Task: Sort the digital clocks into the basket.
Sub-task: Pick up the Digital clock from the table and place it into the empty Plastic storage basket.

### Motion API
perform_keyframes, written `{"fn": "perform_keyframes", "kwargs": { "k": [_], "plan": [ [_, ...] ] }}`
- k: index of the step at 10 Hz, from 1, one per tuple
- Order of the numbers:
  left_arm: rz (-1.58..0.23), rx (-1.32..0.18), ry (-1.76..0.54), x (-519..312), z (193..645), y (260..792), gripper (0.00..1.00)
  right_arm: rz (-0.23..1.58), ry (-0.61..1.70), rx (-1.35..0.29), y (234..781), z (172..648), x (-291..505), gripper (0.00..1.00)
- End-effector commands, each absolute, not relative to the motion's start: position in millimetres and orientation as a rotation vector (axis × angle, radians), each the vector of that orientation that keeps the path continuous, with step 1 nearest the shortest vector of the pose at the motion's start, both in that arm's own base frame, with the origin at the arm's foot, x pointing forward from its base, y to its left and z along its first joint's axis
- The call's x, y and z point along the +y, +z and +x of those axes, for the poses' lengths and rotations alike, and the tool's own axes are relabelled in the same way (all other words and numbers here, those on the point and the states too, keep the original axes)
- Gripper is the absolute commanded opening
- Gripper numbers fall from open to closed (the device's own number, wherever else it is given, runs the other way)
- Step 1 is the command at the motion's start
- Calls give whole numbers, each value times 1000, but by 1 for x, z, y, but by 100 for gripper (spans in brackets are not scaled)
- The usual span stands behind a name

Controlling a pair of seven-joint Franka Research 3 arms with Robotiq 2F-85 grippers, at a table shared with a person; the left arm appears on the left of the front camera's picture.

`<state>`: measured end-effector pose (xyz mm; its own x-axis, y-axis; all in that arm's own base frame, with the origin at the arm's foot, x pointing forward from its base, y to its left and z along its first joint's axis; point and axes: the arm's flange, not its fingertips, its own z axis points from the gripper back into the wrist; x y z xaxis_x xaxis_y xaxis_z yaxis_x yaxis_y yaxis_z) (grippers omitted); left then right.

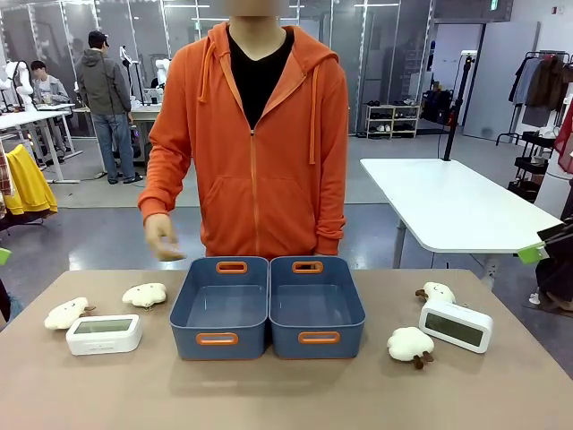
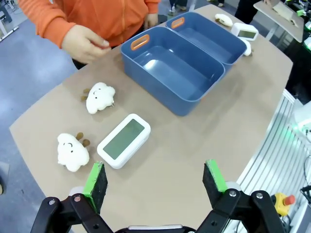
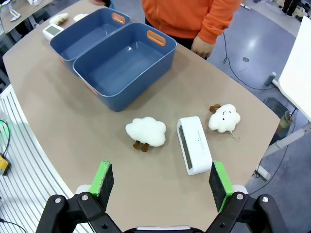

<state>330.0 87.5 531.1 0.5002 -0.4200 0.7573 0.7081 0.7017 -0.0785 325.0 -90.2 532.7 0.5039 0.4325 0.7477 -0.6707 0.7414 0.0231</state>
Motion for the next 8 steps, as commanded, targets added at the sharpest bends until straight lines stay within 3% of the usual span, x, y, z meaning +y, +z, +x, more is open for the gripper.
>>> {"fn": "perform_keyframes", "kwargs": {
  "k": [1, 8],
  "plan": [
    [-408, -783, -730, 89, 329, 531, 100, 327, 699, -800, 533, 323, -91, 100],
    [-408, -783, -730, 89, 329, 531, 100, 327, 699, -800, 533, 323, -91, 100]
  ]
}}
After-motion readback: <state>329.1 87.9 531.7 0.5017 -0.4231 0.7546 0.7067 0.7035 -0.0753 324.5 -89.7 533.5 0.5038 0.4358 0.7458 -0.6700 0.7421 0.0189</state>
